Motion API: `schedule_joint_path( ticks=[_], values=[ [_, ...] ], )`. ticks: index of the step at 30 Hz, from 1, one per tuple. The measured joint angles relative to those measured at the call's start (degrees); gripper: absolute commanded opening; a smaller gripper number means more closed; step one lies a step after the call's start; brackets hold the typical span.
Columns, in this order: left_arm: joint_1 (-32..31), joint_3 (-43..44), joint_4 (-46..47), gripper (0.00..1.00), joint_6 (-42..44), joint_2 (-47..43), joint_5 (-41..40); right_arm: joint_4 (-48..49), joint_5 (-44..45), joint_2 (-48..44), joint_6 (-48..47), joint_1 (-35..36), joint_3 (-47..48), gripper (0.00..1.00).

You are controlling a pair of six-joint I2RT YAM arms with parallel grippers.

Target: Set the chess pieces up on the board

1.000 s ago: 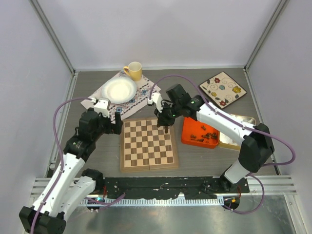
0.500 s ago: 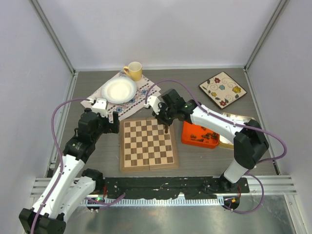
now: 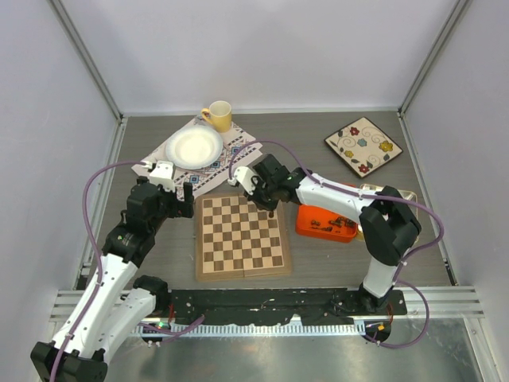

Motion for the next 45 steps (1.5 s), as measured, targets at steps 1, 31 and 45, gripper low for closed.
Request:
schedule_joint_path(
  ticks=[1,31,45],
  values=[
    [0.02,0.0,0.0,1.0,-0.02,0.0,0.0,0.0,0.26,0.37,-0.02,0.02,0.02,0.08],
    [0.0,0.0,0.02,1.0,0.0,-0.48,0.2,-1.77,3.15,5.09,0.15,0.22,3.15,0.25],
    [0.02,0.0,0.02,1.0,0.0,-0.48,0.22,-3.87,3.26,5.95,0.46,0.22,5.51,0.32]
  ],
)
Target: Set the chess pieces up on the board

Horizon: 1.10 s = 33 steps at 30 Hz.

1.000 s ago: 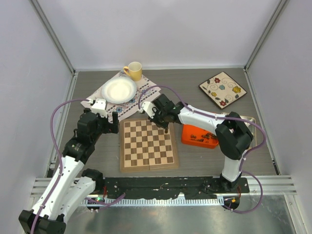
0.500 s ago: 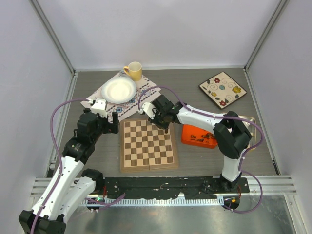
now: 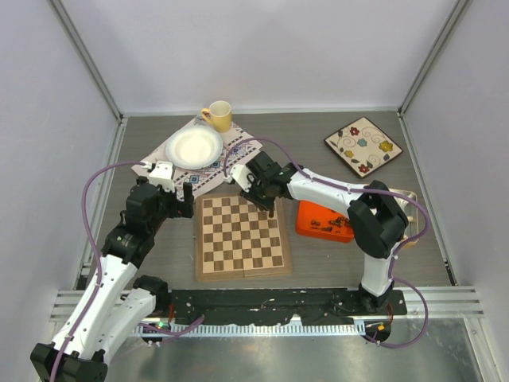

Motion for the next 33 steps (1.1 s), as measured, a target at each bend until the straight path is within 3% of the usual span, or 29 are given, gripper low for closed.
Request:
schedule_joint_path(
  ticks=[10,17,21,33],
  values=[
    [0.0,0.0,-0.02,1.0,-0.02,0.0,0.02,-3.13,-0.92,-0.55,-0.52,0.0,4.04,0.28],
    [-0.02,0.0,0.0,1.0,0.0,0.0,0.0,-8.76,-7.85,-1.88,-4.5,0.02,4.17,0.07],
    [-0.02,0.0,0.0,1.0,0.0,0.0,0.0,-11.37,-9.09,-1.66,-5.7,0.02,4.17,0.03],
    [-0.02,0.0,-0.02,0.99,-0.02,0.0,0.0,-13.11,-7.52,3.93,-5.95,0.02,6.21,0.03]
  ],
)
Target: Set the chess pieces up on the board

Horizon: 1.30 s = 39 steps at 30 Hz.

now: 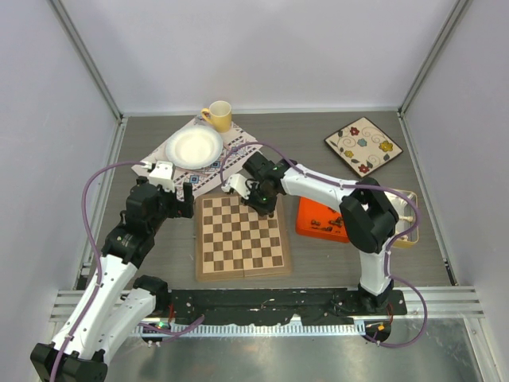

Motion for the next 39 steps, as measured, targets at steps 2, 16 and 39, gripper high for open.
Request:
schedule_joint_path(
  ticks=[2,16,39],
  values=[
    [0.0,0.0,0.0,1.0,0.0,0.0,0.0,-0.09,0.52,0.48,0.11,0.02,0.42,0.03],
    [0.0,0.0,0.0,1.0,0.02,0.0,0.02,-0.11,3.58,1.46,0.74,0.02,2.01,0.04],
    [0.02,-0.02,0.04,1.0,-0.07,-0.28,0.85,-5.07,-6.54,-1.14,-1.4,0.02,3.74,0.12]
  ],
)
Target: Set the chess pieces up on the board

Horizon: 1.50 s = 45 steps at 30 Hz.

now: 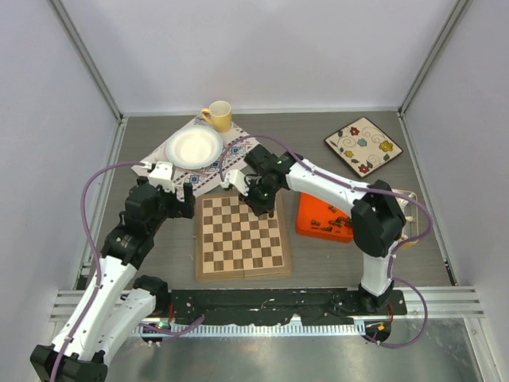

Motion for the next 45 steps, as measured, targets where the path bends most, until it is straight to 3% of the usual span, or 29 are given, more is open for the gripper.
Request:
schedule_joint_path(
  ticks=[7,14,23,45],
  values=[
    [0.0,0.13,1.03,1.0,-4.76,-0.96,4.09,-2.54,-5.6,-12.2,-1.25,-3.56,0.33,0.23],
    [0.0,0.57,5.16,1.0,-16.28,1.14,15.82,0.61,-6.58,-26.77,1.97,-24.22,-9.99,0.26],
    [0.0,-0.9,15.93,1.0,-28.22,5.86,27.06,4.22,-1.38,-31.08,6.45,-36.85,-28.35,0.27],
    [0.0,-5.73,20.15,1.0,-33.16,6.03,30.18,8.61,9.2,-24.83,5.92,-37.27,-34.25,0.33]
  ],
)
